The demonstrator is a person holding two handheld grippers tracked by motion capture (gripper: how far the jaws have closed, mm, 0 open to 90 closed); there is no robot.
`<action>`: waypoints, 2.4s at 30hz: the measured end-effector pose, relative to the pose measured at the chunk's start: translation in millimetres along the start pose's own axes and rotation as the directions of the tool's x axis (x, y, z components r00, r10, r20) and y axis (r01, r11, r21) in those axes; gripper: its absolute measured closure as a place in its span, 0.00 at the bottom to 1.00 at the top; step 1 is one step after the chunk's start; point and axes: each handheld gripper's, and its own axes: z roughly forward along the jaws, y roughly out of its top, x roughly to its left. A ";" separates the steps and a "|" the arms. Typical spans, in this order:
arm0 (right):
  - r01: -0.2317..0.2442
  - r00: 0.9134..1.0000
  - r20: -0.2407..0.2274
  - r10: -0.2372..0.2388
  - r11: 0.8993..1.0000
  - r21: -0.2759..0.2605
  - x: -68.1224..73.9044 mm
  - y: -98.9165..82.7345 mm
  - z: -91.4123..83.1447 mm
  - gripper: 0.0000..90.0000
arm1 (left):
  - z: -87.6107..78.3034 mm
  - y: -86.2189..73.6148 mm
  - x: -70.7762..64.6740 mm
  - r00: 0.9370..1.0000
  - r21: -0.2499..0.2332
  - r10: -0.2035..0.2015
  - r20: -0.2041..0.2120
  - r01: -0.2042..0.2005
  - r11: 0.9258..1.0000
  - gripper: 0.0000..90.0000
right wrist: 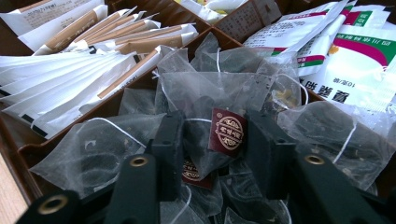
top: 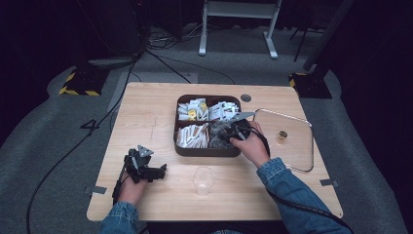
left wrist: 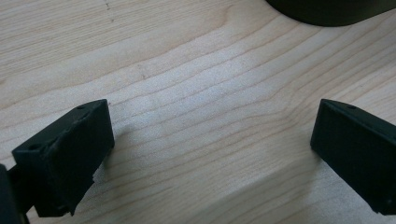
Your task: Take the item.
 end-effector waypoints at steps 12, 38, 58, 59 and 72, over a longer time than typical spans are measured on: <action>0.000 1.000 0.007 0.000 0.999 -0.043 0.2 0.2 -6.0 0.78 | 0.0 0.0 0.0 1.000 0.000 0.000 0.000 0.000 1.000 0.00; -0.111 0.985 -0.160 0.065 0.947 -0.300 6.5 10.7 -54.9 0.78 | 0.0 0.0 0.0 1.000 0.000 0.000 -0.001 0.000 1.000 0.00; -0.111 0.969 -0.246 0.027 0.935 -0.337 28.4 3.7 -83.1 0.78 | 0.0 0.0 -0.1 1.000 0.000 -0.001 -0.001 0.001 1.000 0.00; -0.112 0.967 -0.255 0.025 0.936 -0.333 30.7 3.1 -84.3 0.78 | 0.0 0.0 -0.1 1.000 0.000 -0.001 0.000 0.001 1.000 0.00; -0.083 0.946 -0.324 -0.030 0.941 -0.329 63.2 -9.3 -98.3 0.78 | 0.4 0.5 -0.6 1.000 0.002 0.000 0.001 0.000 1.000 0.00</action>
